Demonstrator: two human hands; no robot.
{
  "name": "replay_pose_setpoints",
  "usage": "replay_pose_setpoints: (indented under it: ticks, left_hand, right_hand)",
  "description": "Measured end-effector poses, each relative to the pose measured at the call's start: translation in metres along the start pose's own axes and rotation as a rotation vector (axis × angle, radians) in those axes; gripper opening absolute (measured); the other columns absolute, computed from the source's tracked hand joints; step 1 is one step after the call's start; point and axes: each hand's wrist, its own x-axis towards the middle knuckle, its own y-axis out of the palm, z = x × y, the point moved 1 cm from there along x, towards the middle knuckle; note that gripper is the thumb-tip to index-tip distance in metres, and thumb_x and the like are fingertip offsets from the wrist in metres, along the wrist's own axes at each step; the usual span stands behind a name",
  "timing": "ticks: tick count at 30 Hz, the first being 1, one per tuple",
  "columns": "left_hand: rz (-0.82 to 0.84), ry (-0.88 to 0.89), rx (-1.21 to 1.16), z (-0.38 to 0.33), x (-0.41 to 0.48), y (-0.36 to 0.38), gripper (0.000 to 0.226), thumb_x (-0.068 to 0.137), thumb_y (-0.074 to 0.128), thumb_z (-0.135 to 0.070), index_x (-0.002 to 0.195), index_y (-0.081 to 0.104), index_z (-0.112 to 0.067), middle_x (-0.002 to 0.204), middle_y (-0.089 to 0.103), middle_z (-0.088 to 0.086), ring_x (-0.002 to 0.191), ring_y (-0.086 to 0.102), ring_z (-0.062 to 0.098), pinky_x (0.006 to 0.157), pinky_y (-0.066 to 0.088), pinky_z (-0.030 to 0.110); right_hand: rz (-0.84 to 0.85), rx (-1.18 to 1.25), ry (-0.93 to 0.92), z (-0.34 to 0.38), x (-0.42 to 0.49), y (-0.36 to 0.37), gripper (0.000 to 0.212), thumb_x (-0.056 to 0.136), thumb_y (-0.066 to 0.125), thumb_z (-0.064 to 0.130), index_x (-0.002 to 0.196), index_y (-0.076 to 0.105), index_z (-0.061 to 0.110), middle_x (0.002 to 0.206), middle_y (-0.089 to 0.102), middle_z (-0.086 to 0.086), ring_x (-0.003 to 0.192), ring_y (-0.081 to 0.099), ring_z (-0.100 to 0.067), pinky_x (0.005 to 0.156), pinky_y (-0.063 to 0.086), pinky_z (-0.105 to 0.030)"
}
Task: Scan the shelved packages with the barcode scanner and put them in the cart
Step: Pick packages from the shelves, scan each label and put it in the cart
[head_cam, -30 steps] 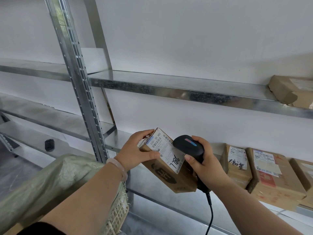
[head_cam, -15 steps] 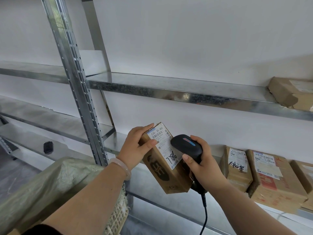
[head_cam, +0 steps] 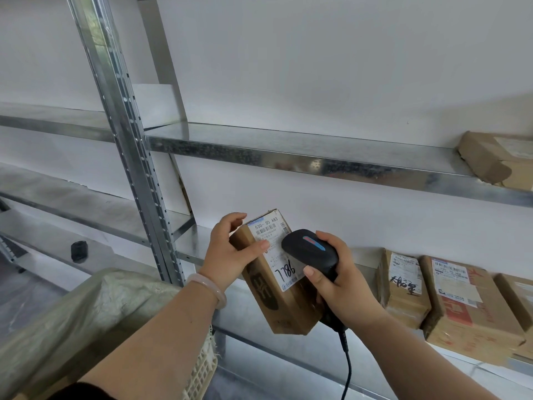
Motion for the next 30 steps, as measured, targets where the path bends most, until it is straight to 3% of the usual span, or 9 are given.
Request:
replay_pose_setpoints:
  ticks: [4, 6, 8, 11, 16, 20, 24, 27, 30]
  left_hand:
    - [-0.128, 0.089, 0.025, -0.001, -0.002, 0.011, 0.033, 0.088, 0.07, -0.028, 0.118, 0.056, -0.032, 0.114, 0.059, -0.013, 0.11, 0.06, 0.01, 0.079, 0.057, 0.018]
    - [-0.093, 0.088, 0.044, 0.003, -0.002, 0.015, 0.048, 0.092, 0.064, -0.034, 0.137, 0.046, -0.037, 0.131, 0.052, -0.011, 0.121, 0.053, 0.01, 0.088, 0.054, 0.019]
    - [-0.017, 0.05, 0.05, 0.005, -0.002, 0.017, 0.071, 0.09, 0.065, -0.036, 0.146, 0.023, -0.049, 0.143, 0.037, -0.012, 0.13, 0.04, 0.008, 0.099, 0.049, 0.026]
    - [0.069, 0.036, 0.069, 0.005, -0.004, 0.017, 0.099, 0.082, 0.078, -0.026, 0.138, 0.005, -0.061, 0.152, 0.026, -0.011, 0.139, 0.028, 0.008, 0.106, 0.042, 0.033]
    - [0.158, 0.015, 0.14, 0.012, -0.003, 0.015, 0.121, 0.077, 0.083, -0.014, 0.137, -0.013, -0.058, 0.153, 0.018, -0.013, 0.134, 0.024, 0.005, 0.102, 0.042, 0.028]
    - [0.169, 0.009, 0.137, 0.022, -0.002, 0.01, 0.124, 0.073, 0.087, -0.016, 0.14, -0.007, -0.061, 0.152, 0.021, -0.013, 0.137, 0.027, 0.007, 0.107, 0.042, 0.035]
    - [0.117, -0.021, 0.107, 0.033, -0.002, 0.001, 0.112, 0.064, 0.089, -0.025, 0.143, 0.016, -0.057, 0.148, 0.034, -0.009, 0.135, 0.036, 0.013, 0.106, 0.048, 0.041]
    - [0.061, -0.022, 0.136, 0.044, -0.004, -0.009, 0.105, 0.065, 0.09, -0.019, 0.144, 0.025, -0.044, 0.143, 0.038, -0.007, 0.132, 0.04, 0.014, 0.092, 0.052, 0.02]
    - [-0.015, -0.016, 0.155, 0.054, -0.007, -0.019, 0.102, 0.066, 0.089, -0.007, 0.144, 0.028, -0.032, 0.14, 0.037, -0.002, 0.129, 0.041, 0.014, 0.074, 0.045, 0.0]
  right_hand:
    - [-0.03, 0.023, -0.003, 0.003, 0.002, 0.003, 0.053, 0.09, 0.066, 0.023, 0.127, 0.036, 0.047, 0.112, 0.054, 0.034, 0.076, 0.059, 0.0, 0.071, 0.053, -0.02]
    - [-0.038, 0.026, -0.01, 0.005, 0.003, 0.004, 0.054, 0.09, 0.066, 0.022, 0.128, 0.036, 0.046, 0.112, 0.054, 0.034, 0.075, 0.059, 0.003, 0.072, 0.052, -0.018]
    - [-0.029, 0.028, -0.024, 0.006, 0.002, 0.005, 0.054, 0.09, 0.066, 0.019, 0.127, 0.036, 0.046, 0.112, 0.054, 0.034, 0.077, 0.06, 0.006, 0.073, 0.051, -0.017]
    - [-0.024, 0.009, -0.039, 0.007, -0.001, 0.006, 0.055, 0.09, 0.066, 0.015, 0.126, 0.036, 0.045, 0.112, 0.053, 0.037, 0.088, 0.06, 0.007, 0.075, 0.049, -0.014]
    - [-0.03, 0.013, -0.026, 0.007, -0.002, 0.006, 0.055, 0.09, 0.066, 0.019, 0.125, 0.036, 0.049, 0.113, 0.053, 0.035, 0.078, 0.059, 0.007, 0.072, 0.051, -0.017]
    - [-0.014, -0.022, -0.024, 0.009, -0.003, 0.008, 0.055, 0.09, 0.066, 0.02, 0.124, 0.035, 0.051, 0.111, 0.052, 0.036, 0.076, 0.059, 0.009, 0.07, 0.05, -0.015]
    - [-0.018, -0.01, -0.021, 0.012, -0.005, 0.011, 0.056, 0.09, 0.066, 0.017, 0.123, 0.035, 0.05, 0.114, 0.055, 0.029, 0.087, 0.06, 0.012, 0.073, 0.049, -0.011]
    - [-0.012, -0.019, -0.033, 0.017, -0.008, 0.016, 0.057, 0.091, 0.066, 0.017, 0.124, 0.033, 0.05, 0.117, 0.052, 0.032, 0.109, 0.054, 0.011, 0.078, 0.047, -0.007]
    - [0.016, -0.025, -0.061, 0.027, -0.01, 0.025, 0.055, 0.091, 0.066, 0.017, 0.123, 0.035, 0.05, 0.112, 0.052, 0.039, 0.106, 0.057, 0.007, 0.077, 0.046, -0.006]
